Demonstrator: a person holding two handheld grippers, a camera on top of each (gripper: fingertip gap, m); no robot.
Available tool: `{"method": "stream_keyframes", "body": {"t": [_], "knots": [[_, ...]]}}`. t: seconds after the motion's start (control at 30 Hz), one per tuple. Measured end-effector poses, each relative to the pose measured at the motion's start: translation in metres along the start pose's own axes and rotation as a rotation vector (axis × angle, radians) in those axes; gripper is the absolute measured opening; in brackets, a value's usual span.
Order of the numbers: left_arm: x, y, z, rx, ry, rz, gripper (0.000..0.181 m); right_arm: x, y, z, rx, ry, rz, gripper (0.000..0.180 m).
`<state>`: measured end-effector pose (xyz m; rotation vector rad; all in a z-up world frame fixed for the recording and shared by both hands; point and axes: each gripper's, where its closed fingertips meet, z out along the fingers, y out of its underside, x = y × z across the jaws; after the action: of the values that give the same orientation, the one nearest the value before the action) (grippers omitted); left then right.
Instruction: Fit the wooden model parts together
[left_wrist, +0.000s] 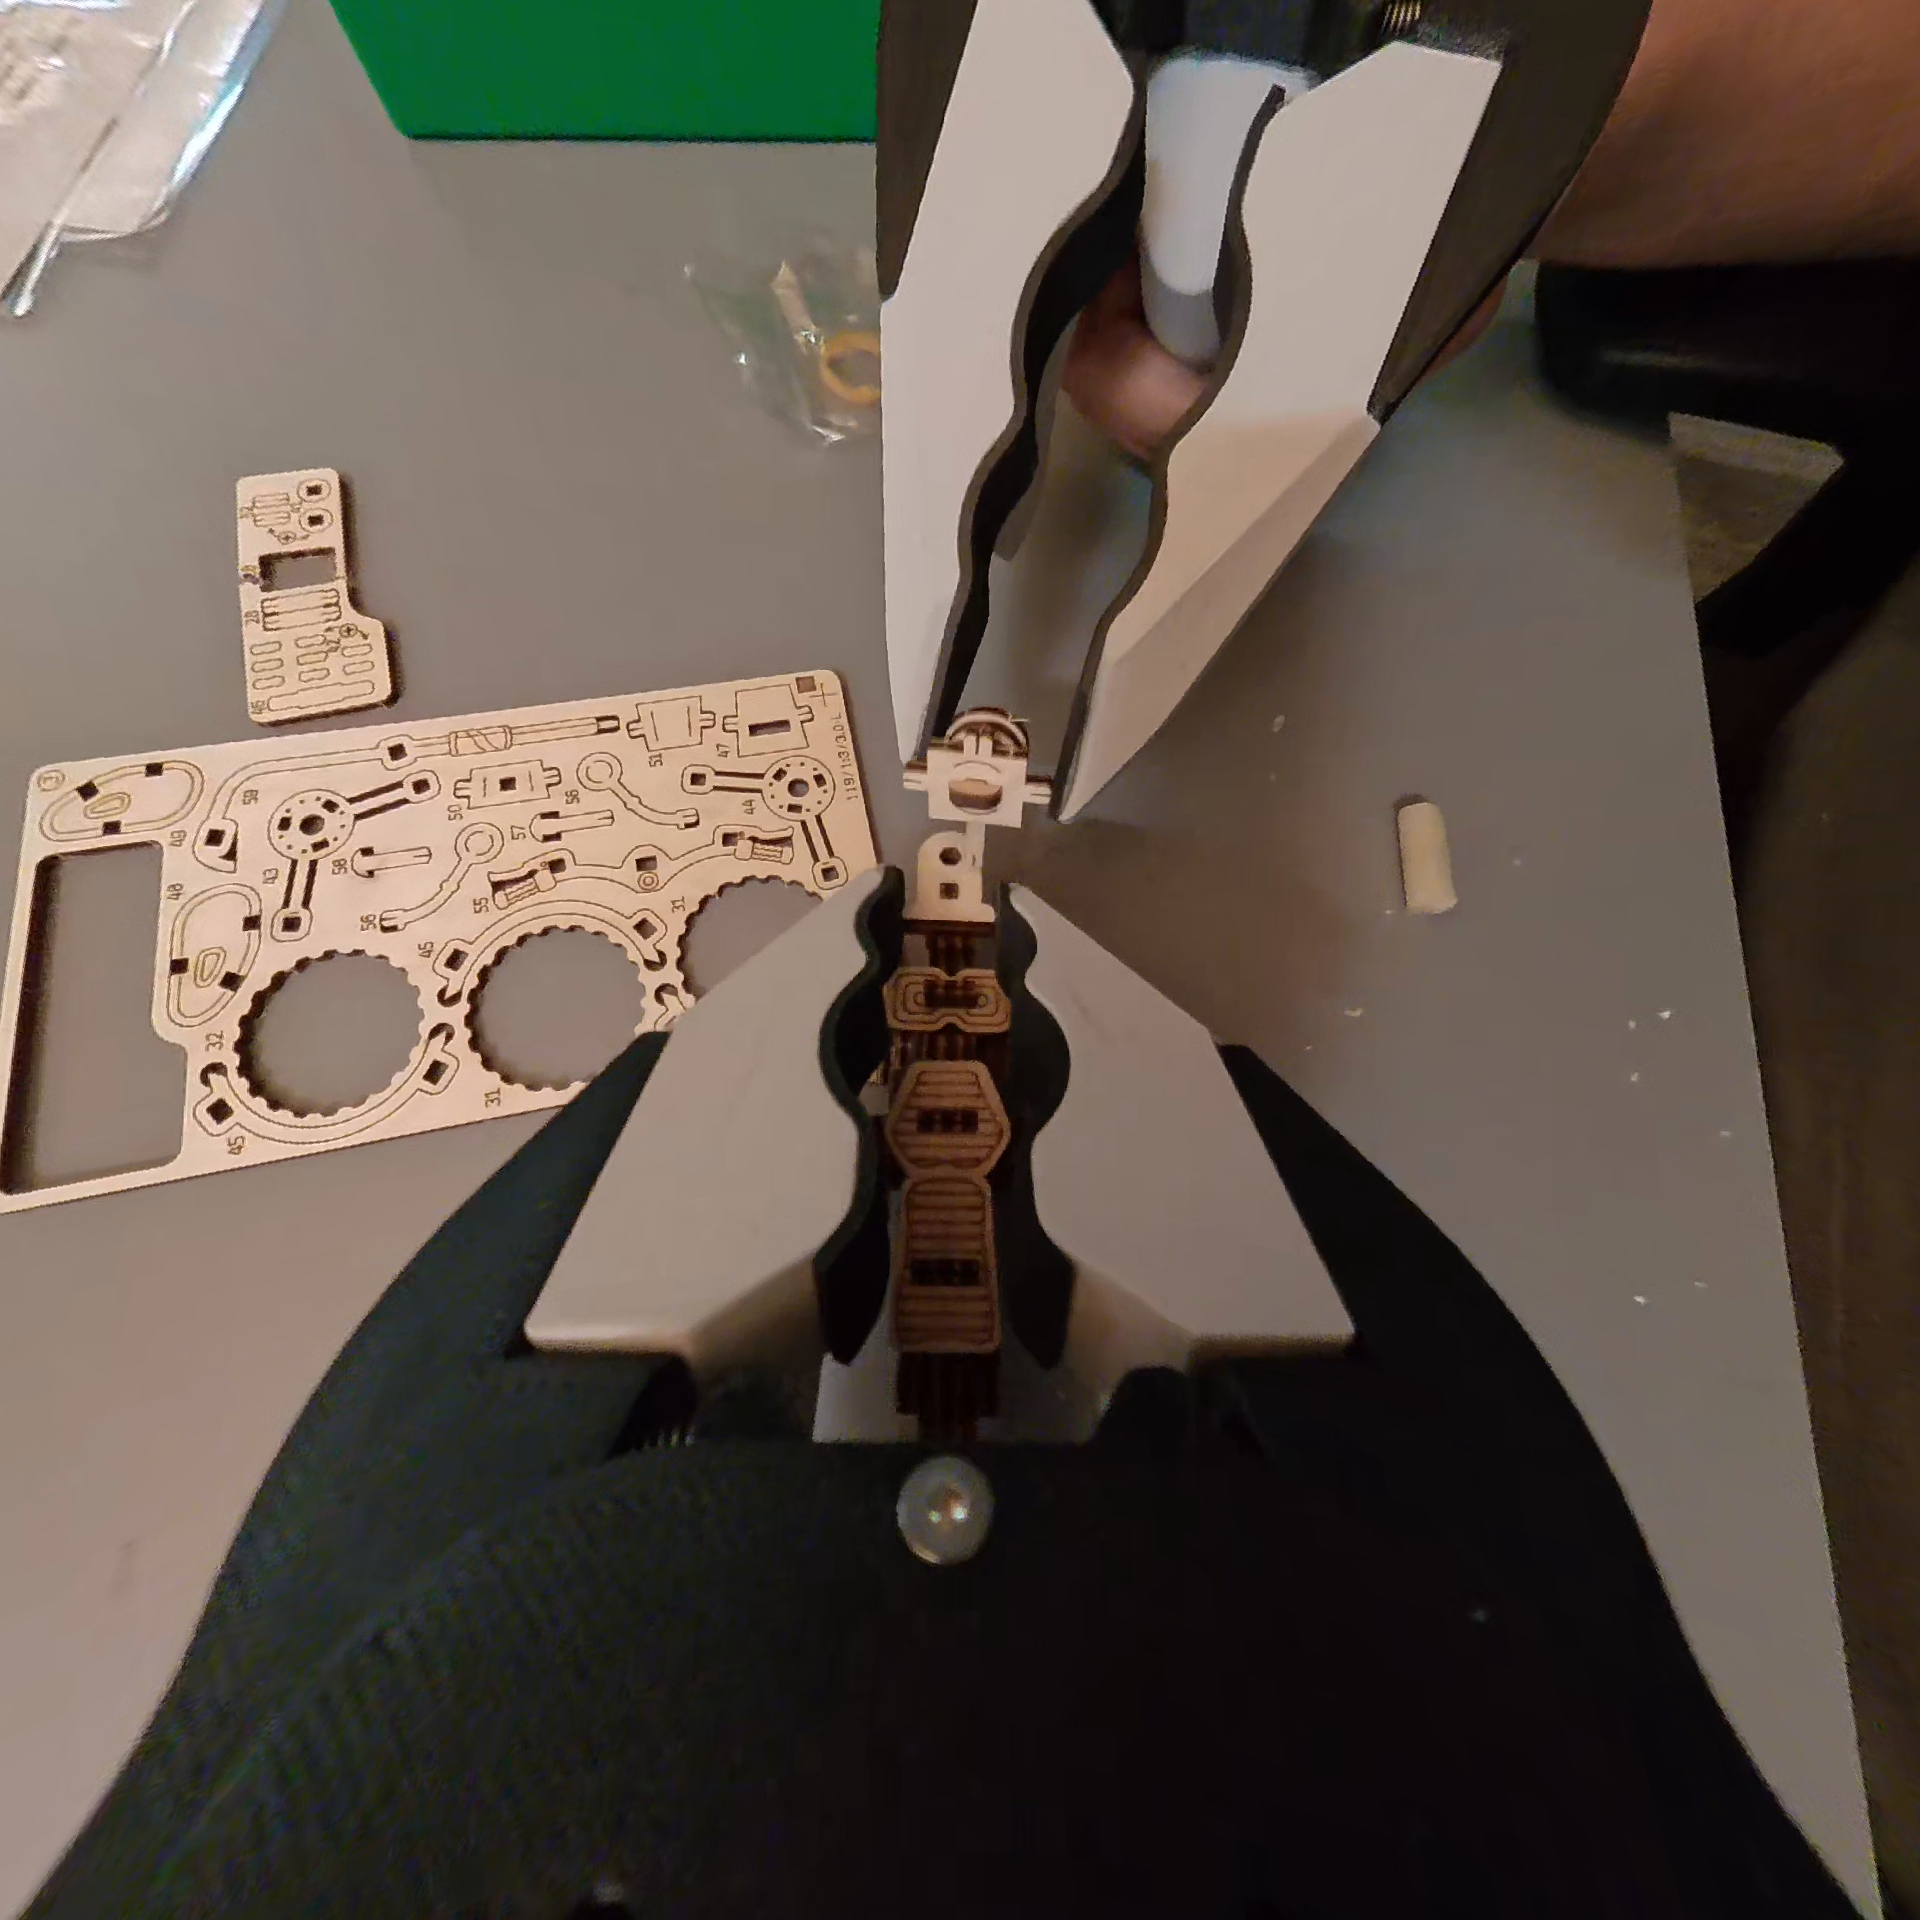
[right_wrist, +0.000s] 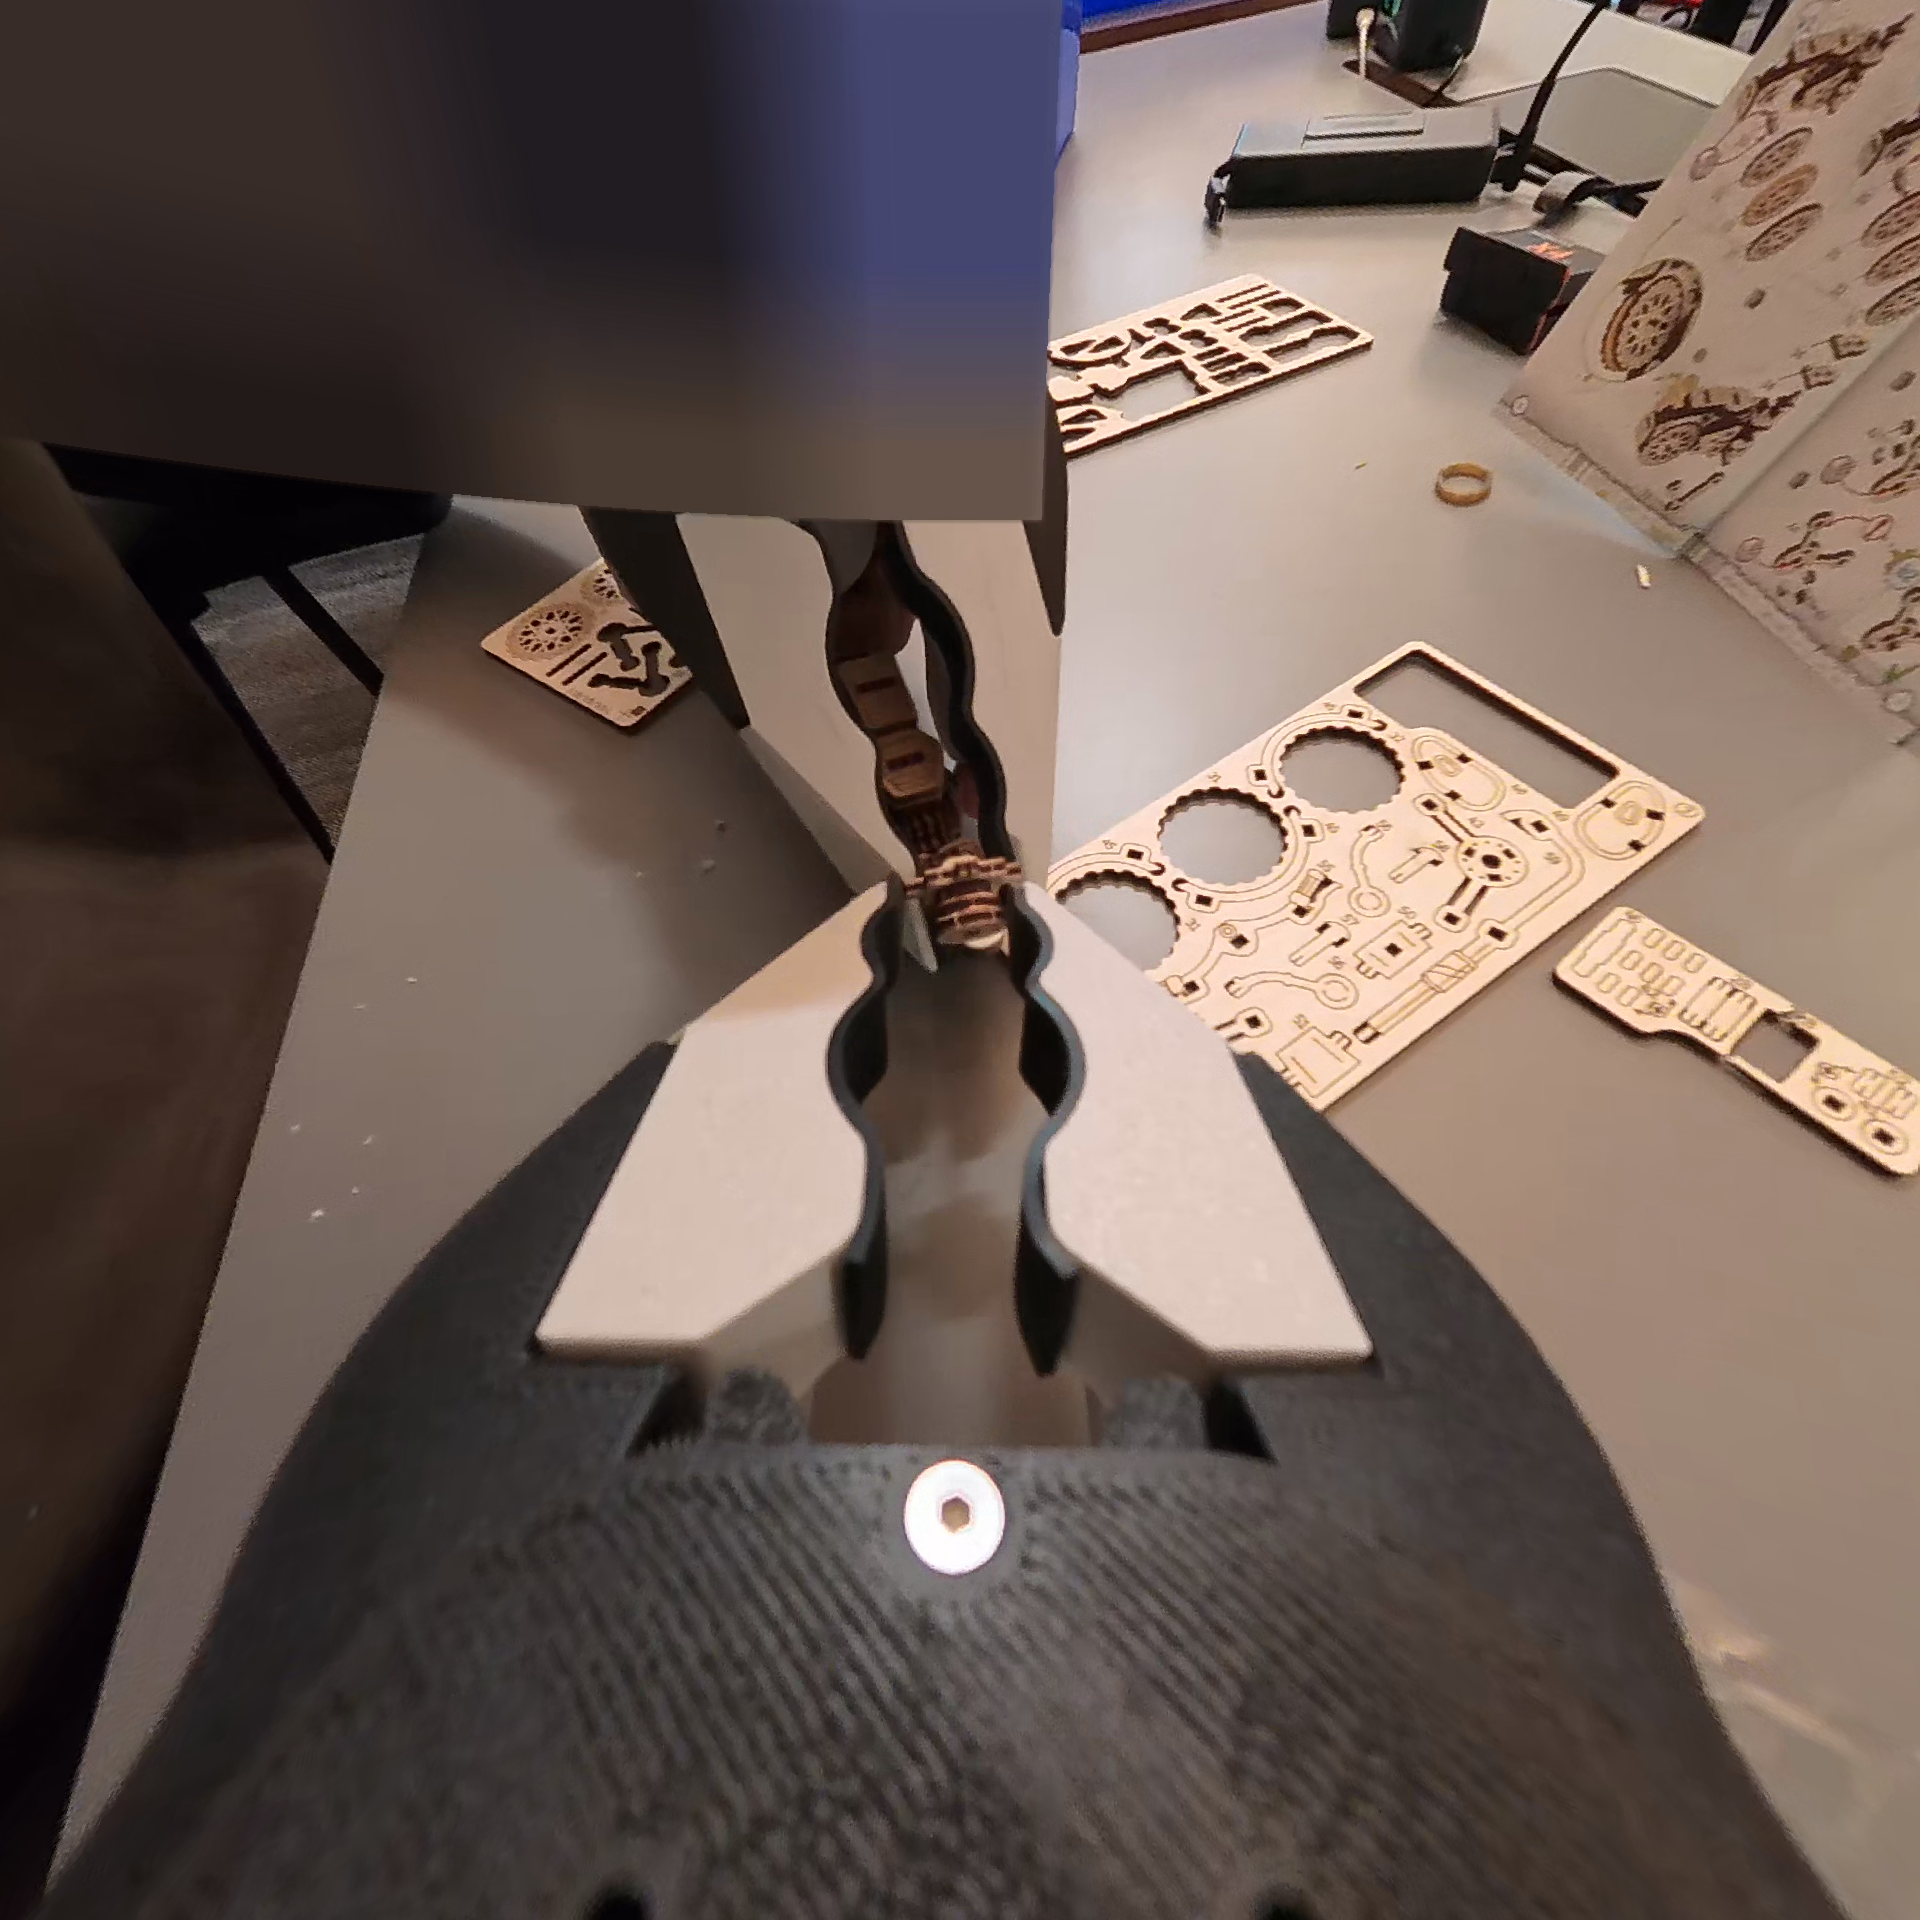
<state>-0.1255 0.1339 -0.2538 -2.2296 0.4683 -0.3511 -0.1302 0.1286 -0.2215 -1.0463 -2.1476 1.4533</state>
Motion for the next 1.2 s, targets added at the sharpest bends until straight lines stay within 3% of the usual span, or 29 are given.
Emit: {"method": "stream_keyframes", "body": {"t": [1.2], "knots": [[0.003,0.0001,0.0013,0.015,-0.017,0.093,0.015,-0.0009,0.0028,-0.0002,-0.077,0.028,-0.102,0.018]]}}
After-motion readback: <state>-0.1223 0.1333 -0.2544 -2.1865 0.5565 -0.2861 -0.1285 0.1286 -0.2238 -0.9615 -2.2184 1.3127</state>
